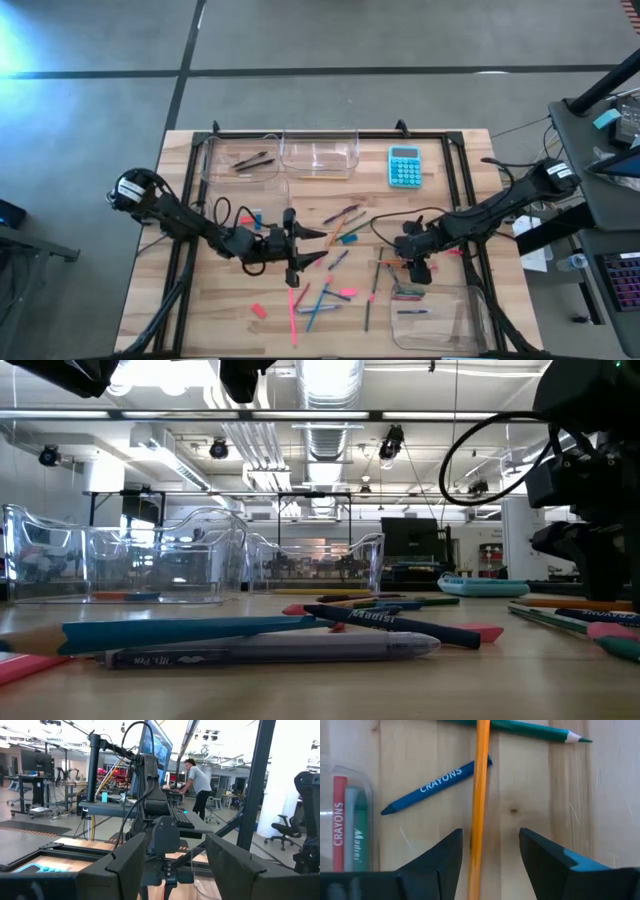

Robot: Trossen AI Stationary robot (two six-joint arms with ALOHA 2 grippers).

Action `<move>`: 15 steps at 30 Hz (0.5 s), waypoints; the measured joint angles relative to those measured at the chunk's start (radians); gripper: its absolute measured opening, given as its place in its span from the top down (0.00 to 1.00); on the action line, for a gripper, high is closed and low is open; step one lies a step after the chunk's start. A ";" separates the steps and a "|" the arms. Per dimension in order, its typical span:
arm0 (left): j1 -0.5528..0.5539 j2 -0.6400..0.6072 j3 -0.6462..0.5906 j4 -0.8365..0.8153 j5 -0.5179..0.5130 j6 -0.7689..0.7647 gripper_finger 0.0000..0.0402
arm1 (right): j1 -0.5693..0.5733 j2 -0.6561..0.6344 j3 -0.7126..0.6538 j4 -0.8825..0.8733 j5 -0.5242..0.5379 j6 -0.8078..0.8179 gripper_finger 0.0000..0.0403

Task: Sort crayons/erasers/pens/pencils in bins
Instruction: Put the yellow pencil into the top right transparent bin

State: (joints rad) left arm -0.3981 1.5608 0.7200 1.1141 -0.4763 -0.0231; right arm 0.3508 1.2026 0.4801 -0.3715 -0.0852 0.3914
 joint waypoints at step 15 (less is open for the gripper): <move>0.000 0.000 0.000 -0.002 0.000 0.000 0.52 | -0.001 0.019 -0.001 -0.016 0.058 -0.004 0.73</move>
State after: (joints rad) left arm -0.3981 1.5608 0.7200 1.1126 -0.4763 -0.0231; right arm 0.3497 1.2216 0.4790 -0.3877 -0.0268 0.3879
